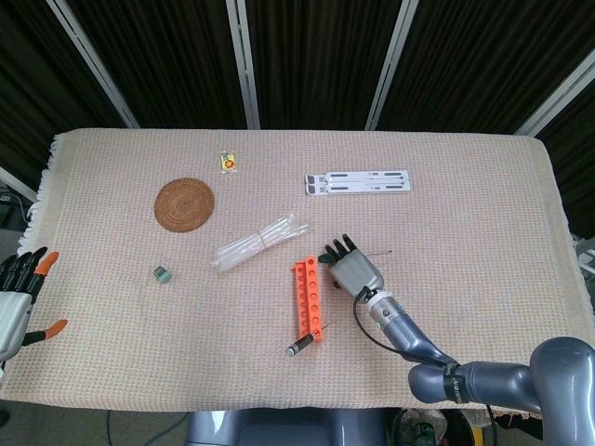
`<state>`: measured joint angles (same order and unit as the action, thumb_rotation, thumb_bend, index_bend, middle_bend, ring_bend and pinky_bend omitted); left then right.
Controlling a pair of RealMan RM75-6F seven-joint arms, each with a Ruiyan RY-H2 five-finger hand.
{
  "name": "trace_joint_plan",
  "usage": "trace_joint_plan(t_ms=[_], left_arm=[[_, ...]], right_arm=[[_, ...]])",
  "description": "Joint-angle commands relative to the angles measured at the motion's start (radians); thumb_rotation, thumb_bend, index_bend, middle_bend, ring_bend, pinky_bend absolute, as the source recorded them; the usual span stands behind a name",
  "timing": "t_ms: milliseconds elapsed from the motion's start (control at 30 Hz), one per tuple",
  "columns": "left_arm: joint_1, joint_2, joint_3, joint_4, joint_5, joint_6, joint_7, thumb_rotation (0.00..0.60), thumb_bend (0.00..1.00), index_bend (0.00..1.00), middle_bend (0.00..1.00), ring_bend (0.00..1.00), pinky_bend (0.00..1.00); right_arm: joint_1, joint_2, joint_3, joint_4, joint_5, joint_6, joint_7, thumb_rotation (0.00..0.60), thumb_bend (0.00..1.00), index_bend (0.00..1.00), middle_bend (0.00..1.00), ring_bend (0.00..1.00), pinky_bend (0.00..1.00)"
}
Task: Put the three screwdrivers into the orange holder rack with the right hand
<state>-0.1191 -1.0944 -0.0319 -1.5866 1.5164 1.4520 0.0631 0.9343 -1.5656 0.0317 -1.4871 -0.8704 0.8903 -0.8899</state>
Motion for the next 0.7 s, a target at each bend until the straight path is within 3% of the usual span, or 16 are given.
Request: trace_joint_plan(t_ms=[33, 467, 700], left_arm=[[0.000, 0.000, 0.000, 0.000, -0.001, 0.000, -0.001, 0.600, 0.06, 0.00, 0.00, 0.00, 0.00], [-0.001, -0.002, 0.001, 0.005, -0.004, -0.001, -0.004, 0.600, 0.06, 0.00, 0.00, 0.00, 0.00], [-0.001, -0.004, 0.001, 0.007, -0.005, -0.001, -0.006, 0.600, 0.06, 0.00, 0.00, 0.00, 0.00]], right_arm=[[0.002, -0.005, -0.003, 0.004, 0.001, -0.001, 0.001, 0.600, 0.21, 0.41, 0.04, 0.00, 0.00], [0.004, -0.024, -0.011, 0.033, 0.000, -0.008, 0.030, 0.600, 0.22, 0.47, 0.07, 0.00, 0.00], [0.000, -0.029, -0.010, 0.050, -0.009, -0.024, 0.073, 0.600, 0.33, 0.53, 0.10, 0.00, 0.00]])
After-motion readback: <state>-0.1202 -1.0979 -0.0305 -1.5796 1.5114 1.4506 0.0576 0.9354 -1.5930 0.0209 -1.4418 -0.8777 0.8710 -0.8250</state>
